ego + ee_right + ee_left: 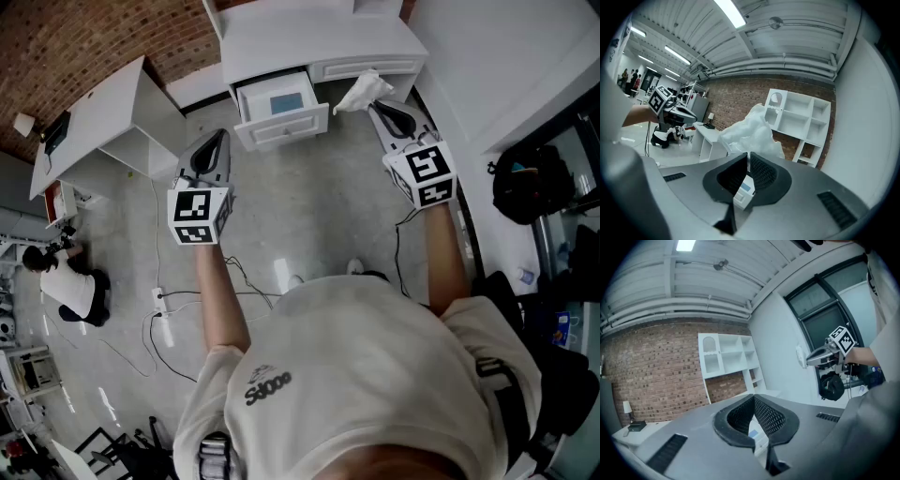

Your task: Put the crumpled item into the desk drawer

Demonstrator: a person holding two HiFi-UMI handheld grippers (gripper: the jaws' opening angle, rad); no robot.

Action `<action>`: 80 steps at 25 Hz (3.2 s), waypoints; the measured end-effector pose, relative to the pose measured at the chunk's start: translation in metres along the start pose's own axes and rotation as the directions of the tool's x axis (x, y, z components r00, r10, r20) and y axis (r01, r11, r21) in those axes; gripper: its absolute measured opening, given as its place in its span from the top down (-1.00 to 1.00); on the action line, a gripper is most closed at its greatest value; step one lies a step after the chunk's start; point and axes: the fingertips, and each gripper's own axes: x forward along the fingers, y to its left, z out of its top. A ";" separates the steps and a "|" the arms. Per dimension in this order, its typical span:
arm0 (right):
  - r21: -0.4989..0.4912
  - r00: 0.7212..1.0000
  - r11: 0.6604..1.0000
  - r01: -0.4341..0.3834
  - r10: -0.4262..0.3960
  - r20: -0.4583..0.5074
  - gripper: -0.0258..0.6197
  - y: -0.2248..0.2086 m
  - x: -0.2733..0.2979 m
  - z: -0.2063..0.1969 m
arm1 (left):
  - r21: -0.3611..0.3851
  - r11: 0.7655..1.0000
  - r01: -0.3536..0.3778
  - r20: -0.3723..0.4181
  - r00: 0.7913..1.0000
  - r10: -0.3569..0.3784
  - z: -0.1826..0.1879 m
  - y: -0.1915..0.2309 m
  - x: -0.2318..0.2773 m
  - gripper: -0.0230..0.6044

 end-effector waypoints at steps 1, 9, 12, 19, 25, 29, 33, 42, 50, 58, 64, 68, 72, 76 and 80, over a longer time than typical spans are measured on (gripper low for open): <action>-0.001 1.000 1.000 0.001 -0.001 -0.005 0.85 0.001 0.002 0.000 | 0.001 1.000 0.004 -0.001 1.000 -0.004 -0.001 0.001 0.001 0.87; 0.013 1.000 1.000 0.018 -0.018 0.002 0.86 0.014 0.019 0.007 | 0.001 0.999 0.032 0.001 0.999 -0.032 -0.014 0.017 0.005 0.87; 0.030 0.999 0.999 0.030 -0.030 0.011 0.86 0.021 0.023 0.013 | 0.005 0.999 0.045 0.003 0.999 -0.045 -0.018 0.025 0.003 0.87; 0.065 0.997 0.995 0.076 -0.076 -0.001 0.85 0.051 0.038 0.027 | 0.010 0.997 0.082 0.000 0.997 -0.082 -0.037 0.058 -0.017 0.87; 0.052 0.998 0.996 0.066 -0.065 -0.025 0.86 0.081 0.049 0.030 | -0.008 0.997 0.082 -0.005 0.997 -0.082 -0.055 0.082 -0.027 0.87; 0.038 0.998 0.998 0.058 -0.058 -0.025 0.86 0.085 0.060 0.033 | -0.019 0.997 0.075 0.000 0.997 -0.075 -0.060 0.091 -0.024 0.87; 0.042 0.998 0.998 0.051 -0.050 -0.026 0.86 0.079 0.082 0.032 | -0.028 0.997 0.069 -0.013 0.998 -0.069 -0.065 0.104 -0.009 0.87; 0.059 1.000 0.998 0.008 -0.008 -0.009 0.86 0.020 0.148 0.005 | -0.022 0.999 0.039 -0.048 0.998 -0.040 -0.068 0.114 0.070 0.87; 0.048 0.997 0.996 -0.072 0.071 0.004 0.86 -0.074 0.233 -0.023 | -0.013 1.000 -0.020 -0.094 0.995 0.019 -0.054 0.125 0.182 0.87; 0.042 0.989 0.988 -0.147 0.147 0.019 0.86 -0.152 0.309 -0.042 | 0.003 0.997 -0.071 -0.131 0.989 0.070 -0.035 0.134 0.277 0.87; 0.044 0.980 0.979 -0.199 0.198 0.028 0.86 -0.192 0.355 -0.063 | 0.010 0.994 -0.106 -0.160 0.981 0.107 -0.034 0.139 0.334 0.87; 0.039 0.971 0.971 -0.237 0.236 0.024 0.85 -0.213 0.380 -0.079 | 0.002 0.991 -0.132 -0.173 0.976 0.131 -0.036 0.138 0.366 0.87; 0.039 0.963 0.962 -0.271 0.271 0.013 0.86 -0.223 0.405 -0.092 | -0.011 0.989 -0.148 -0.188 0.972 0.143 -0.042 0.139 0.390 0.87; 0.041 0.953 0.952 -0.302 0.303 -0.015 0.86 -0.222 0.422 -0.109 | -0.021 0.990 -0.143 -0.207 0.969 0.135 -0.050 0.137 0.407 0.87; 0.058 0.944 0.946 -0.320 0.324 -0.064 0.86 -0.213 0.446 -0.129 | -0.042 0.990 -0.136 -0.223 0.967 0.123 -0.067 0.147 0.418 0.87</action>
